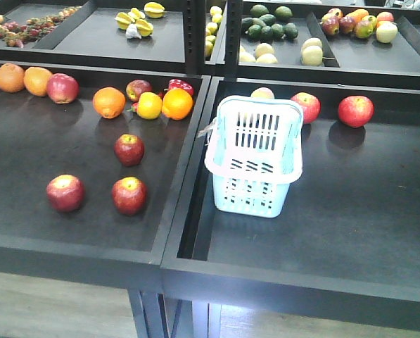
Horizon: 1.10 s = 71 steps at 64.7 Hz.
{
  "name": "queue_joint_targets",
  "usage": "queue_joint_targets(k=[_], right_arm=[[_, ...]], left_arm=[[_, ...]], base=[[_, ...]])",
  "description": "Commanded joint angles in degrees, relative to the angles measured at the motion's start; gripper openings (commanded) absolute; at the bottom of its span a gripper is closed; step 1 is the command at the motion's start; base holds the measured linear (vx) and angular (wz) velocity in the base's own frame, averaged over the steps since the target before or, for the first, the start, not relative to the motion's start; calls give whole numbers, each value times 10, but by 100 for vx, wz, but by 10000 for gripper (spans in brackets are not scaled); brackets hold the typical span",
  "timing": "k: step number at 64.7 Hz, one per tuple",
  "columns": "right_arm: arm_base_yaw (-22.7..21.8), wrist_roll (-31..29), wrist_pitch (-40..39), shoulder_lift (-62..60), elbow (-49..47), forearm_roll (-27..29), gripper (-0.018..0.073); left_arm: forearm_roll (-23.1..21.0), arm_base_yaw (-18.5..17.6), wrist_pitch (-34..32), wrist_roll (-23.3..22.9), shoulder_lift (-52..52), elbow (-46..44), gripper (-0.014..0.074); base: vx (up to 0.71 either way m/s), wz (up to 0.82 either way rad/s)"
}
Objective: Pick three apples into basket with both arms
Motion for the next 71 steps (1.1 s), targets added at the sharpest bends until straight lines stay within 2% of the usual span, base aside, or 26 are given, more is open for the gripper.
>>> queue_joint_targets(k=[1, 71], right_arm=[[-3, -5, -42, -6, 8, 0, -5], [-3, -5, -42, -6, 8, 0, -5]], left_arm=[[-4, 2, -47, -3, -8, 14, -7], [-4, 2, -47, -3, -8, 14, -7]], base=[[11, -6], [10, -12]])
